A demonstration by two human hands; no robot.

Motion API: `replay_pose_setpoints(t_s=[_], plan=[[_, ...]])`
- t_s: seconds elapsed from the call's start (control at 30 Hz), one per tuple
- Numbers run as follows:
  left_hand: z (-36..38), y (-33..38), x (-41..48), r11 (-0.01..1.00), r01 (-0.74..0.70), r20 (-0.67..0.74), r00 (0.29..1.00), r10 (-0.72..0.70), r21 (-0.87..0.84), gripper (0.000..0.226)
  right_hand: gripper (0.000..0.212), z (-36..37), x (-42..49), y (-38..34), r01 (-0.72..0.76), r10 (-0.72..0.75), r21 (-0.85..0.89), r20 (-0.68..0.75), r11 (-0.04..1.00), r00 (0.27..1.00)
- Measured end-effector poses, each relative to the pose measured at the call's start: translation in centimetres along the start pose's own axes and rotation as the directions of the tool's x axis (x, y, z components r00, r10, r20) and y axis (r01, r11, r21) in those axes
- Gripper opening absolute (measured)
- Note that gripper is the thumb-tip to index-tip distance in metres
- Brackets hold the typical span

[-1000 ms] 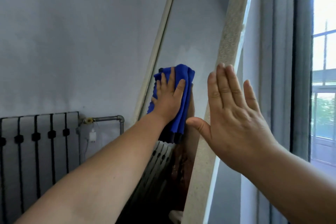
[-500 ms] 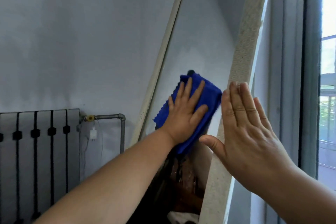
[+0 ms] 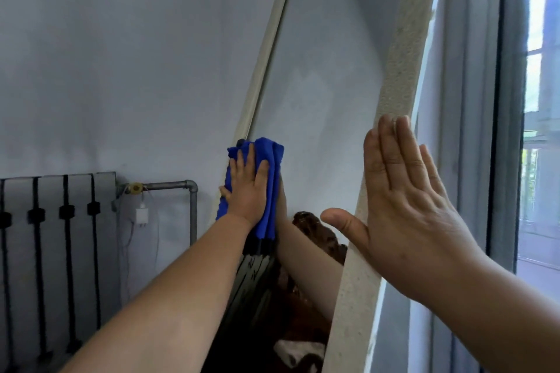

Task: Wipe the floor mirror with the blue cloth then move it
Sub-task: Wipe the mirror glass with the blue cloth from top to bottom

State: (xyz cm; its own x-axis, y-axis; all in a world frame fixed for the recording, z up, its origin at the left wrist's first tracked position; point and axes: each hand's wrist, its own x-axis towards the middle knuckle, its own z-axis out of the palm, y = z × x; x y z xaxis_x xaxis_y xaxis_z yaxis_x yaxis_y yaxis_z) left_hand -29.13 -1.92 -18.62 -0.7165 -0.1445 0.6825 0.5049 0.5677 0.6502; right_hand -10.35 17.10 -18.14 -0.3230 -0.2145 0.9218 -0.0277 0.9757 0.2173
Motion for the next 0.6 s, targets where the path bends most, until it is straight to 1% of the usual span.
replay_pose_setpoints(t_s=[0.2, 0.27, 0.33, 0.43, 0.5, 0.6], plan=[[0.5, -2.9, -9.3, 0.993, 0.099, 0.043, 0.994, -0.096, -0.062, 0.063, 0.099, -0.4, -1.5, -0.5, -0.012, 0.011, 0.032, 0.022, 0.999, 1.0], [0.6, -2.4, -11.4, 0.994, 0.107, 0.056, 0.993, -0.104, -0.039, 0.064, 0.099, -0.5, -1.8, -0.6, -0.017, 0.017, 0.035, 0.021, 0.999, 1.0], [0.5, -0.8, -10.9, 0.996, 0.086, 0.067, 0.994, -0.084, -0.036, 0.064, 0.099, -0.6, -1.9, -0.7, -0.021, 0.019, 0.042, 0.029, 0.999, 0.999], [0.4, 4.1, -6.5, 1.0, -0.021, 0.083, 0.996, 0.022, -0.007, 0.068, 0.099, -0.8, -1.8, -0.8, -0.021, 0.019, 0.055, 0.04, 0.998, 0.999], [0.5, 8.1, -4.0, 0.994, -0.107, 0.093, 0.99, 0.106, 0.014, 0.065, 0.099, -0.8, -2.0, -0.8, -0.017, 0.014, 0.054, 0.047, 0.998, 0.999], [1.1, 11.3, -4.3, 0.95, -0.307, 0.116, 0.947, 0.299, 0.06, 0.061, 0.098, -0.7, -2.2, -0.7, -0.013, 0.011, 0.071, 0.03, 0.997, 0.999]])
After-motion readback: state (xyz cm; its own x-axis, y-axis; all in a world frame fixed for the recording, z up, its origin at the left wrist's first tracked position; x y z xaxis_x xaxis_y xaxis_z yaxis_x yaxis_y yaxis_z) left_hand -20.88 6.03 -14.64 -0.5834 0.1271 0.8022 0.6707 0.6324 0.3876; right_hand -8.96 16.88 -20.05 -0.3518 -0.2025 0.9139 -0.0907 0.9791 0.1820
